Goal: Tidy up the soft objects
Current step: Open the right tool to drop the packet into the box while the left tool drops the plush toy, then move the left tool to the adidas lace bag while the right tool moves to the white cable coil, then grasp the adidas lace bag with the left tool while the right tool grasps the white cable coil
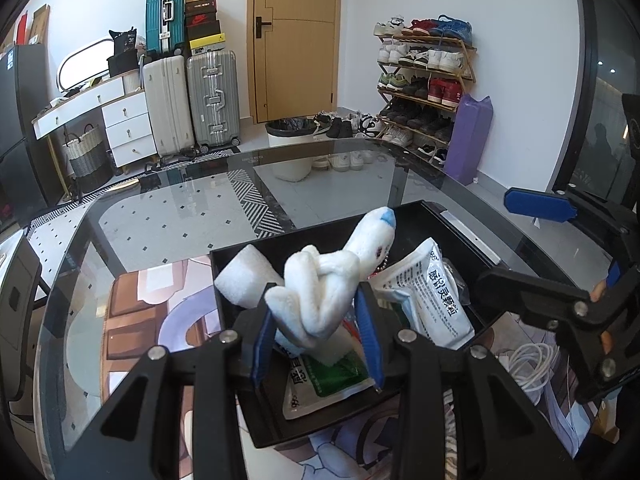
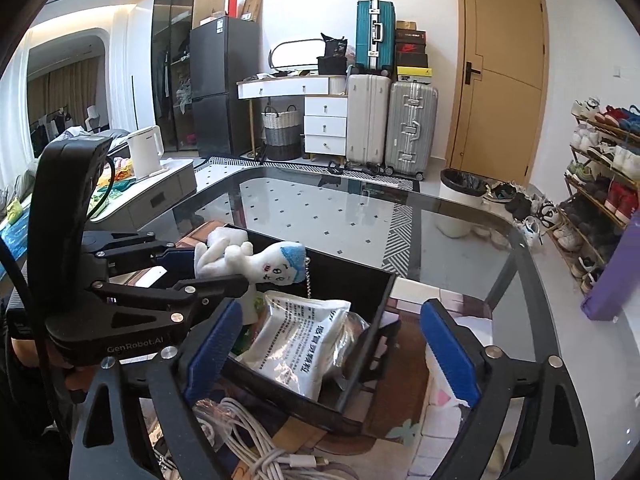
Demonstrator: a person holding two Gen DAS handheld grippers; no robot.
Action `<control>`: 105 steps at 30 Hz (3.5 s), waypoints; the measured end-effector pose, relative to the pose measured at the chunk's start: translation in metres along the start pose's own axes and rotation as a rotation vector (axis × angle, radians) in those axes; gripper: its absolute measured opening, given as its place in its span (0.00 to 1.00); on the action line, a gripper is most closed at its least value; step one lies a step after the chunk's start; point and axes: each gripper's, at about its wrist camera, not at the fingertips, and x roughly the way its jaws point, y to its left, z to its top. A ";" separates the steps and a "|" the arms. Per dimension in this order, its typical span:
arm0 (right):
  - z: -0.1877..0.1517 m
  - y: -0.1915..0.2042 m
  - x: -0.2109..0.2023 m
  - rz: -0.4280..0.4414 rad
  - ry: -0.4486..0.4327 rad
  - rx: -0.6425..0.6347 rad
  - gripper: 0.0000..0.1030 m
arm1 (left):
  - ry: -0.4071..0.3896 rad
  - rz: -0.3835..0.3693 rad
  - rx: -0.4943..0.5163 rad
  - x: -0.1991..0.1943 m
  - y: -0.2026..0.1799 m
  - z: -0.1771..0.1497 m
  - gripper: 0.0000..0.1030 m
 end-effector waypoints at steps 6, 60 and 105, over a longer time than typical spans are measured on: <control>-0.006 -0.004 -0.006 -0.004 0.005 0.015 0.93 | -0.002 -0.004 -0.001 -0.008 -0.002 0.001 0.43; -0.092 -0.008 -0.040 0.010 0.150 0.180 0.99 | 0.088 -0.023 0.052 -0.063 -0.074 -0.089 0.98; -0.105 0.000 0.000 0.035 0.281 0.250 0.99 | 0.249 0.047 0.009 -0.030 -0.043 -0.096 0.98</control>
